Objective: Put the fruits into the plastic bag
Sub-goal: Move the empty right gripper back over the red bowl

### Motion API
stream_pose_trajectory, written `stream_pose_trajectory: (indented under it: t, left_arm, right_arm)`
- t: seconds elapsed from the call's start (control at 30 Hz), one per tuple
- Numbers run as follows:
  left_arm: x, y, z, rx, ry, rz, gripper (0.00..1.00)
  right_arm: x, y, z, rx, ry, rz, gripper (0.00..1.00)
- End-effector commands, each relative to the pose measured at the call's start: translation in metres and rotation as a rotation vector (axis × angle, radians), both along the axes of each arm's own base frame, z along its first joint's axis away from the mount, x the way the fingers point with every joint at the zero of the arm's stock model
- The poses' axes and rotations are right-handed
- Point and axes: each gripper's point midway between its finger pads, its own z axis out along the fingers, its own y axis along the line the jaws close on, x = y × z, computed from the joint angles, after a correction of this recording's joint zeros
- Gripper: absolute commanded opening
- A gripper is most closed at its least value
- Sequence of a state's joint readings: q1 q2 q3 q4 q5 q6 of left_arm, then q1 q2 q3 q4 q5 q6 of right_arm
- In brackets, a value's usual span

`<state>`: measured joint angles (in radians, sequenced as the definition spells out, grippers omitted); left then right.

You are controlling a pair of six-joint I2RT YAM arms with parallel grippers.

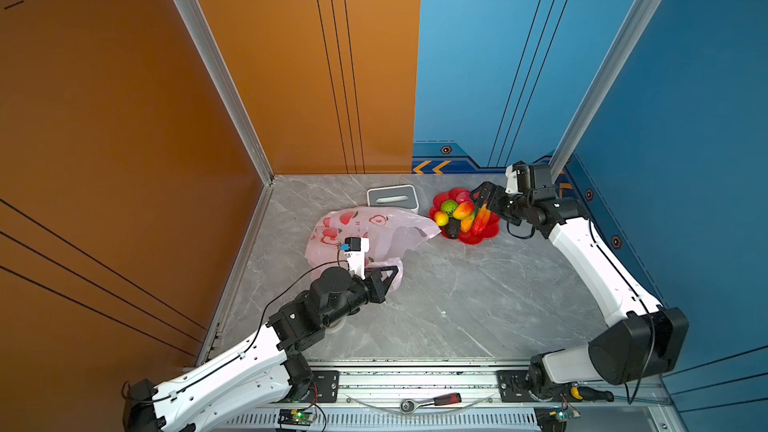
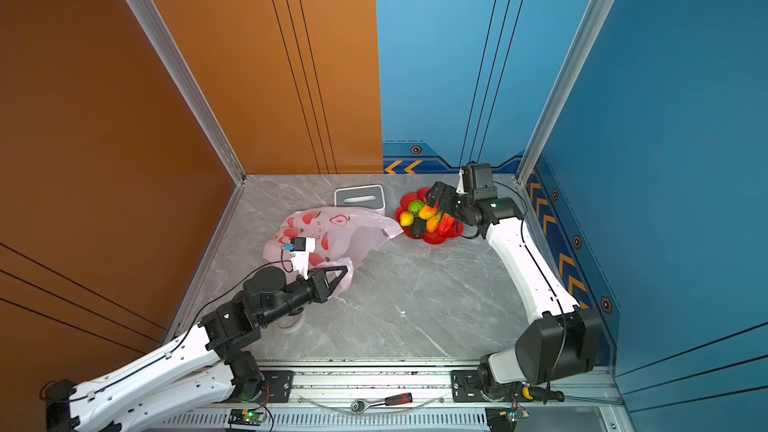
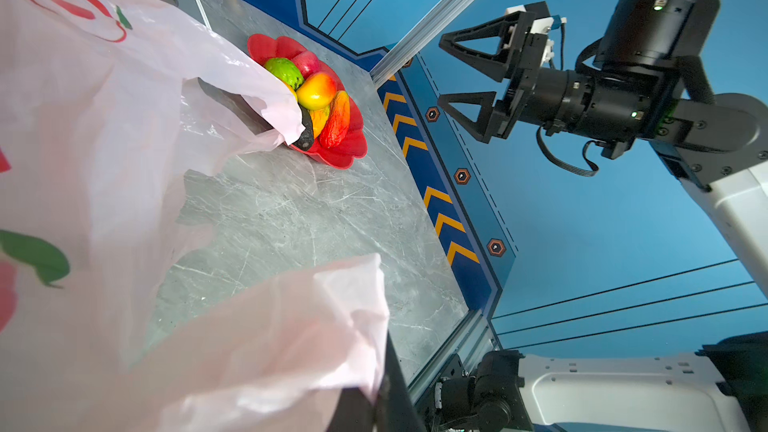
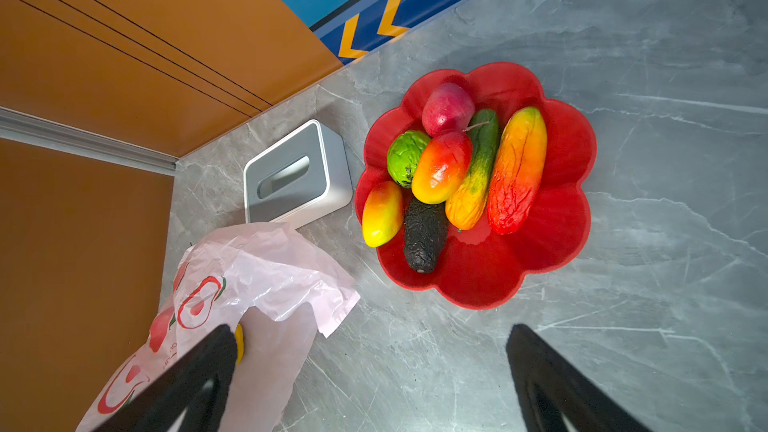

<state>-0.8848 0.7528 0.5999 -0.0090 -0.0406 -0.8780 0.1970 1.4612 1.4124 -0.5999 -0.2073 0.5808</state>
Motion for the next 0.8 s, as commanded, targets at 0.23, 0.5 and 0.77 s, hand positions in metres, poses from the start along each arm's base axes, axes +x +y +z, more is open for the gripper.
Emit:
stream_pose_trajectory:
  t: [0.23, 0.5, 0.77]
  left_arm:
    - [0.0, 0.007, 0.009, 0.018, -0.032, 0.027, 0.0]
    - [0.005, 0.017, 0.007, 0.018, -0.038, 0.077, 0.0]
    - [0.006, 0.016, 0.004, 0.006, -0.02, 0.073, 0.0]
  right_arm:
    - [0.054, 0.008, -0.026, -0.06, 0.103, -0.003, 1.0]
    - [0.088, 0.01, -0.064, -0.137, 0.2, -0.011, 1.0]
    - [0.112, 0.008, -0.111, -0.164, 0.274, -0.027, 0.97]
